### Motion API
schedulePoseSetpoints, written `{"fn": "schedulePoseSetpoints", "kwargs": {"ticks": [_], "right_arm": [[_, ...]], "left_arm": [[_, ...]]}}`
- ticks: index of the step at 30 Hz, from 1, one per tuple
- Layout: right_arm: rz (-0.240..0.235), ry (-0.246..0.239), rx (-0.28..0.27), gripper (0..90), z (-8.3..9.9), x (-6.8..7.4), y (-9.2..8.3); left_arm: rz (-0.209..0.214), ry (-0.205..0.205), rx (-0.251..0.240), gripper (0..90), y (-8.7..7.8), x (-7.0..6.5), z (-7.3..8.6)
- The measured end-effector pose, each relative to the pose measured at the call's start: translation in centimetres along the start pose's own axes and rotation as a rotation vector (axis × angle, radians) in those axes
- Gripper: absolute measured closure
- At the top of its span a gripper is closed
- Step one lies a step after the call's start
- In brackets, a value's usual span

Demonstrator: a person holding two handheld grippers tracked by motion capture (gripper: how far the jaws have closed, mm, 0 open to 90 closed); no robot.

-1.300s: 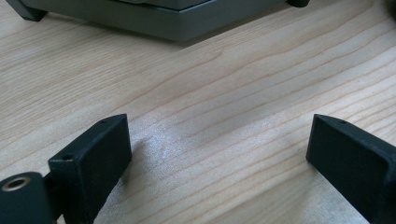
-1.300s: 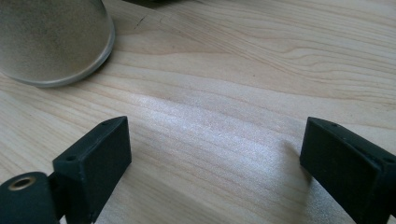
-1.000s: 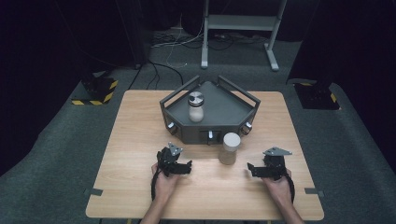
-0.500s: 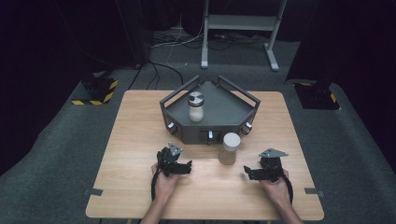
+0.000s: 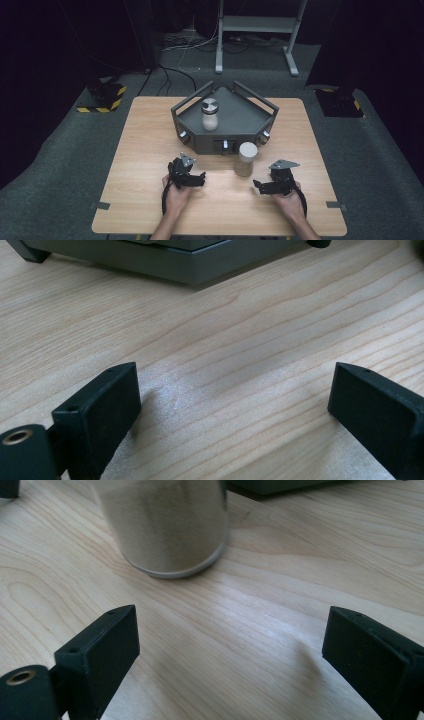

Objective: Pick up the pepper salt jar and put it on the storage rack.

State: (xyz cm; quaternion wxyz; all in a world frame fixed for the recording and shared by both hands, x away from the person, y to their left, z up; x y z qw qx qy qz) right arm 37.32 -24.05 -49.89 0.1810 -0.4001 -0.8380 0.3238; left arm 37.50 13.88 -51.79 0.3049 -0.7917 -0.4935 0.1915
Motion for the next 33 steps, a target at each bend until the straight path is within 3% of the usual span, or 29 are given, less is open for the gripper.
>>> {"fn": "schedulePoseSetpoints", "kwargs": {"ticks": [11, 33], "right_arm": [[-0.029, -0.014, -0.011, 8.9, -0.9, 1.0, 0.8], [-0.028, -0.014, -0.059, 11.5, -2.9, 2.2, 1.9]], "left_arm": [[0.000, 0.000, 0.000, 6.8, 0.0, 0.0, 0.0], [0.000, 0.000, 0.000, 6.8, 0.0, 0.0, 0.0]]}}
Point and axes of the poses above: each handheld gripper's, and its own axes: y roughly forward along the jaws, z roughly out of its underside, x roughly to its left, the point moved 10 cm from there along y, roughly forward along the jaws, and after that the axes turned 1 degree about -x, right-handed, at the moved point
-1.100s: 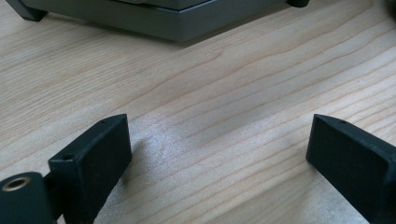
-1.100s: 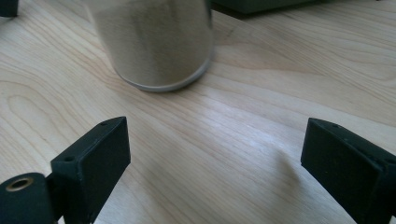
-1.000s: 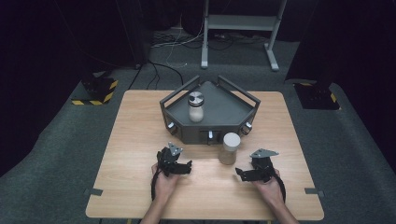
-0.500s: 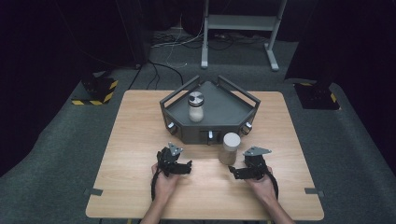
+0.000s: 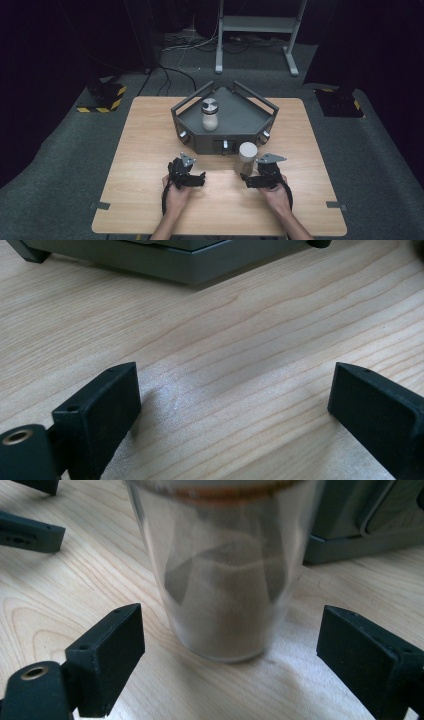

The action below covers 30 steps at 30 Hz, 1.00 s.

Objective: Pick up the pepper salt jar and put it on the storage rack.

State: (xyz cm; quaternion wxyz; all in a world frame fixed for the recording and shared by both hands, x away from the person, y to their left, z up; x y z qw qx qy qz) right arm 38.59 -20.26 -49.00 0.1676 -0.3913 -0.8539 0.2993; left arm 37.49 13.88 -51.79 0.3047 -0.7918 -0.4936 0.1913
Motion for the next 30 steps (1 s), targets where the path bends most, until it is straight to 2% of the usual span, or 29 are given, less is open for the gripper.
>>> {"fn": "schedulePoseSetpoints", "kwargs": {"ticks": [8, 19, 30], "right_arm": [[0.000, -0.005, -0.018, 11.5, -1.0, 0.3, 0.3], [-0.003, 0.037, -0.049, 13.6, -2.1, 0.2, 0.6], [0.018, 0.019, -0.073, 17.0, -2.8, 0.5, 0.7]], "left_arm": [[0.000, 0.000, -0.001, 6.8, 0.0, 0.0, 0.0], [0.000, 0.000, -0.001, 6.9, 0.0, 0.0, 0.0], [-0.001, 0.000, -0.001, 6.9, 0.0, 0.0, 0.0]]}}
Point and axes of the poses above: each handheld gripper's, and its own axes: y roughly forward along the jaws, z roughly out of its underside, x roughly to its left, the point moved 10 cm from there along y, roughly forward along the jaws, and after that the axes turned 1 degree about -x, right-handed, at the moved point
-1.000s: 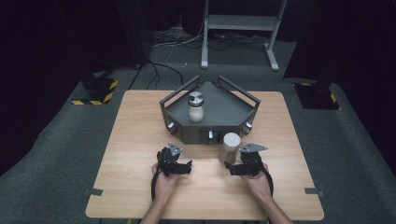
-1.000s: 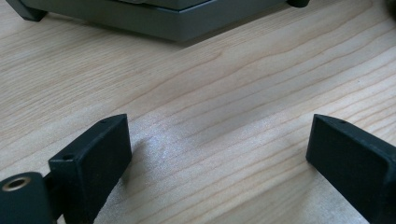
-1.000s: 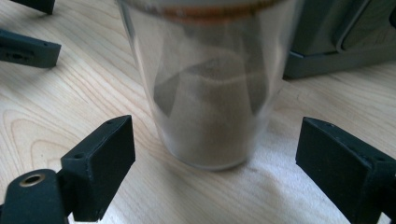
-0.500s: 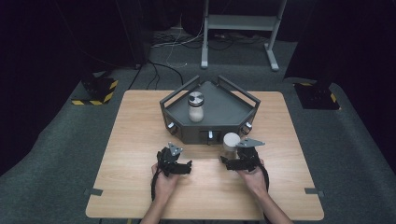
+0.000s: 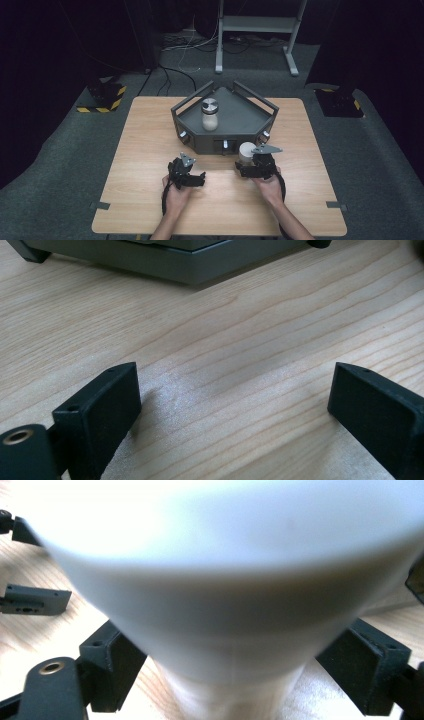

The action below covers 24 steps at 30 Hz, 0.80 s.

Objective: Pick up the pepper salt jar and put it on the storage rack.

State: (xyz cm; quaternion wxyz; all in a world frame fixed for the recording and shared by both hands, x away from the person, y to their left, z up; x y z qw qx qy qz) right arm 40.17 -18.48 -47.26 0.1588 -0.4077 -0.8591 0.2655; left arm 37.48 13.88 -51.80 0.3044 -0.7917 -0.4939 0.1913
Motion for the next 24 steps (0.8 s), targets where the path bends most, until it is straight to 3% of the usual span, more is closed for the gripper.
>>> {"fn": "schedulePoseSetpoints", "kwargs": {"ticks": [4, 12, 24], "right_arm": [[0.017, -0.033, -0.006, 18.4, -0.29, 0.41, 0.07], [0.013, -0.020, -0.027, 22.2, -0.52, 0.37, 0.19], [0.009, -0.041, -0.045, 29.1, -0.77, 0.64, 0.18]], "left_arm": [[0.000, 0.000, 0.000, 6.9, 0.00, 0.00, 0.00], [0.000, 0.000, 0.000, 6.9, -0.01, 0.00, 0.00], [-0.001, -0.001, -0.001, 7.4, -0.02, 0.01, 0.01]]}}
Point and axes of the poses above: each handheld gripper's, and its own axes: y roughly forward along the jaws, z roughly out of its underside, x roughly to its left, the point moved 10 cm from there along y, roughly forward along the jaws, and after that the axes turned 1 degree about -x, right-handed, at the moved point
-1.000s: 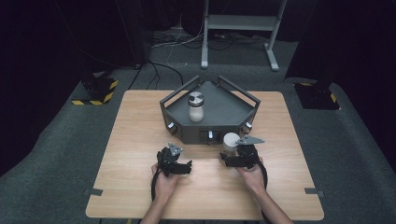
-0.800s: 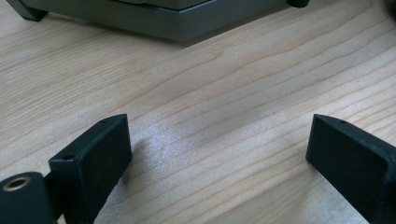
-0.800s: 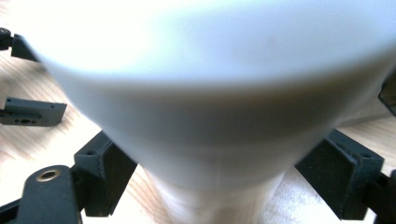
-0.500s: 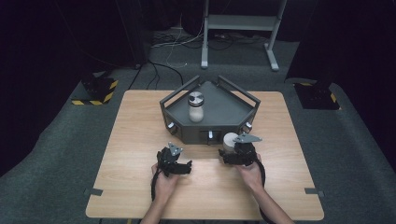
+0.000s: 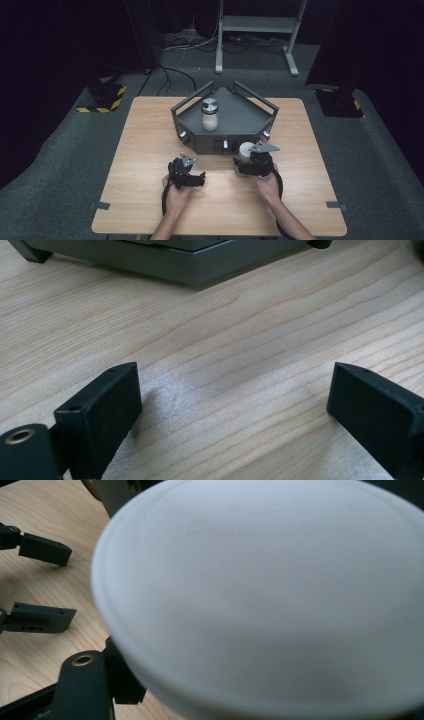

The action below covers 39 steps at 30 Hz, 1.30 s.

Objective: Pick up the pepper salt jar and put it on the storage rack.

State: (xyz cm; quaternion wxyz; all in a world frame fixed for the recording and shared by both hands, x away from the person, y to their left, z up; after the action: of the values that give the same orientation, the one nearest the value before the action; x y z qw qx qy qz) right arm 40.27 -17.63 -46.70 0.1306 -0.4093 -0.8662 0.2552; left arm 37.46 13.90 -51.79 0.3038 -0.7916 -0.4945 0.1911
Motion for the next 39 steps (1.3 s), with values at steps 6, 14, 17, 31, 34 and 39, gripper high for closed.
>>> {"fn": "schedulePoseSetpoints", "kwargs": {"ticks": [6, 14, 17, 31, 34, 39], "right_arm": [[-0.002, 0.005, -0.008, 32.8, 0.05, -0.23, -0.12], [-0.005, 0.008, -0.005, 33.2, -0.03, -0.29, -0.11], [-0.003, 0.008, 0.002, 33.3, -0.14, -0.24, -0.12], [-0.012, -0.002, 0.015, 33.6, -0.39, -0.34, -0.12], [-0.016, -0.006, 0.017, 33.6, -0.38, -0.21, -0.18], [-0.020, -0.010, 0.021, 33.6, -0.43, -0.18, -0.21]], "left_arm": [[0.000, 0.000, 0.000, 7.4, 0.00, 0.00, 0.00], [0.000, 0.000, 0.000, 7.4, 0.00, 0.00, 0.00], [0.000, 0.000, 0.000, 7.4, 0.00, 0.00, 0.00], [0.000, 0.000, 0.000, 7.4, 0.00, 0.00, 0.00], [0.000, 0.000, 0.000, 7.4, 0.00, 0.00, 0.00], [0.000, 0.000, 0.000, 7.4, 0.00, 0.00, 0.00]]}}
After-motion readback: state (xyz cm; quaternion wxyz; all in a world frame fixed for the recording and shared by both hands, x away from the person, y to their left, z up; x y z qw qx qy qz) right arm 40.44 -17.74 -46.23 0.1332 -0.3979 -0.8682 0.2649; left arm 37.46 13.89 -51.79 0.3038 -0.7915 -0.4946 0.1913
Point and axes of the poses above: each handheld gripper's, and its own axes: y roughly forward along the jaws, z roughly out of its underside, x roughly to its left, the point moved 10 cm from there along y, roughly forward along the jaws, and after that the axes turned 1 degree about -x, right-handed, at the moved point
